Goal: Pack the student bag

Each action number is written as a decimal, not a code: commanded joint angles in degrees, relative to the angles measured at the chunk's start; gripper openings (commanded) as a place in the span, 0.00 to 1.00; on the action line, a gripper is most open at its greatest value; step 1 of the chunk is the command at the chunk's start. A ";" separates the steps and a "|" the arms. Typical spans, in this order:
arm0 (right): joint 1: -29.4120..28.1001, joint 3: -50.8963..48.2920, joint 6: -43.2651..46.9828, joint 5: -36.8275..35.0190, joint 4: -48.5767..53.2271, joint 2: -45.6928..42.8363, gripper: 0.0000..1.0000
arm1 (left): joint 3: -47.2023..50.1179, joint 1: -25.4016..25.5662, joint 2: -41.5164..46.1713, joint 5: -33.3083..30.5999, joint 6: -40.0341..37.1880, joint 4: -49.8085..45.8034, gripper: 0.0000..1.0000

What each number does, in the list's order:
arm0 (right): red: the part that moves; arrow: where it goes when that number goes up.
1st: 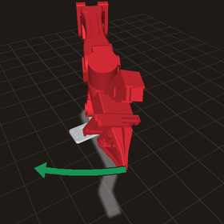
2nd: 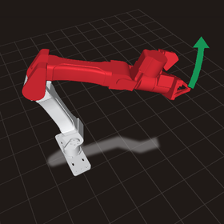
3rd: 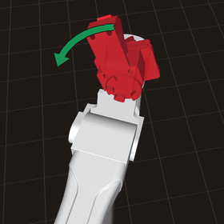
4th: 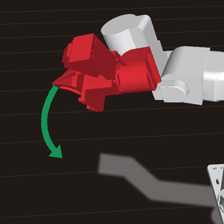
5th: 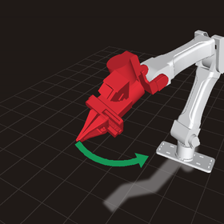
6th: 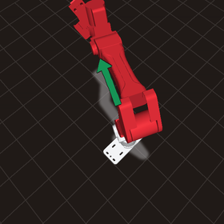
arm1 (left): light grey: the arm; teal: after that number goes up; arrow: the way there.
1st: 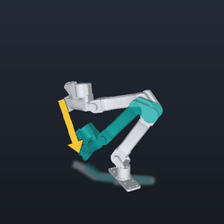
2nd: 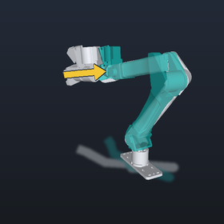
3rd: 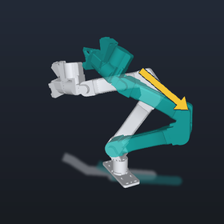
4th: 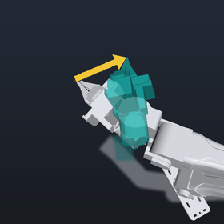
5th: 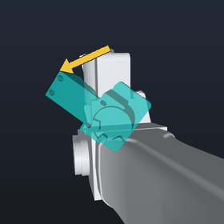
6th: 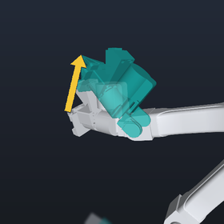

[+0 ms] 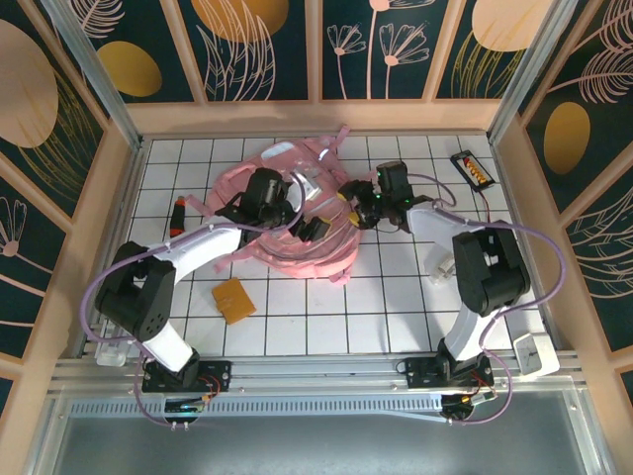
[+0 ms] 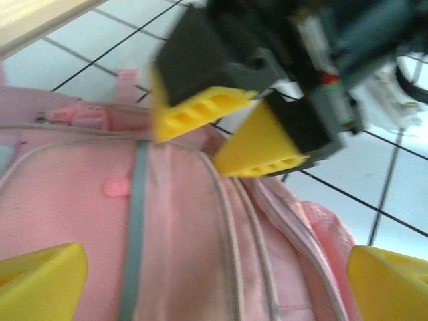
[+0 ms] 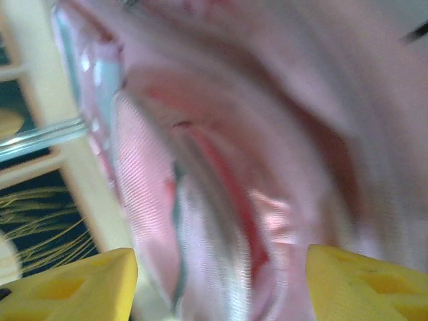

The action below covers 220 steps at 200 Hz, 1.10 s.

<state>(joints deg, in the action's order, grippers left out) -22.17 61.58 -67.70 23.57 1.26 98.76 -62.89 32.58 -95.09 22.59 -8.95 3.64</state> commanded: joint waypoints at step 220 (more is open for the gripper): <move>1.18 -14.32 19.51 15.00 -11.45 -15.82 0.58 | -30.77 8.81 -17.76 -38.73 6.20 -30.51 0.00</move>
<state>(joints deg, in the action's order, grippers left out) -17.76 50.81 -53.69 27.40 0.82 81.56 -89.60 42.13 -114.69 -15.29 -6.15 -22.68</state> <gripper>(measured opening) 0.592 0.054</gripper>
